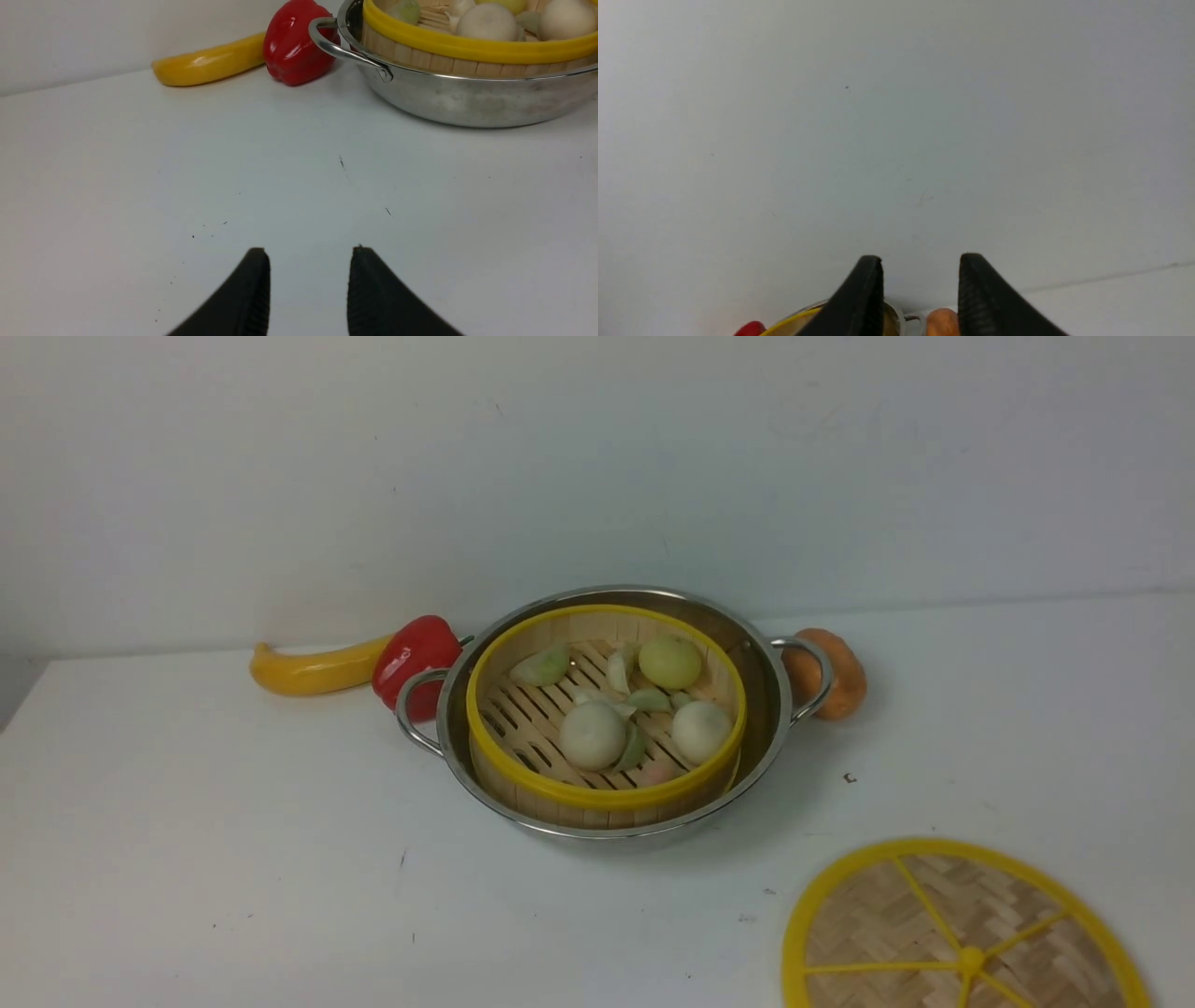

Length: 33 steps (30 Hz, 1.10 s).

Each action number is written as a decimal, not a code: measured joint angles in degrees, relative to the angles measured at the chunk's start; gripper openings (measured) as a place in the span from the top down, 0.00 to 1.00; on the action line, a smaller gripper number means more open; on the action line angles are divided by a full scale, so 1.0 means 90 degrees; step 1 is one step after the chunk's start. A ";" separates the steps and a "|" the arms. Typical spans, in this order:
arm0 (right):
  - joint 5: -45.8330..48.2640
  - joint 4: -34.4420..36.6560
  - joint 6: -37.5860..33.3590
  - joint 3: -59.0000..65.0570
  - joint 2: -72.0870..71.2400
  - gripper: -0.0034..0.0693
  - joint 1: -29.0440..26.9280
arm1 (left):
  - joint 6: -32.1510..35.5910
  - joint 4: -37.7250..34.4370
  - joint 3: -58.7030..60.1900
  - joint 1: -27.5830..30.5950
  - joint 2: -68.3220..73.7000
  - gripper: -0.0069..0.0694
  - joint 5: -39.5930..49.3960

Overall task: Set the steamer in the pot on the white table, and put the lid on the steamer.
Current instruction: 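Move the gripper down to the bamboo steamer lid and grasp its center knob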

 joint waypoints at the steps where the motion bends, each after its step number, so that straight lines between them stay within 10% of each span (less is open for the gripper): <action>1: 0.0022 0.0172 0.0015 -0.0013 0.0000 0.62 0.0000 | 0.0000 0.0000 0.0000 0.0000 0.0000 0.61 0.0000; 15: 0.3516 0.1457 -0.2959 -0.0572 0.2236 0.62 0.0000 | 0.0000 0.0000 0.0000 0.0000 0.0000 0.61 0.0000; 33: 0.2403 0.0450 -0.3787 -0.1514 0.7699 0.47 0.0834 | 0.0000 0.0000 0.0000 0.0000 0.0000 0.59 0.0000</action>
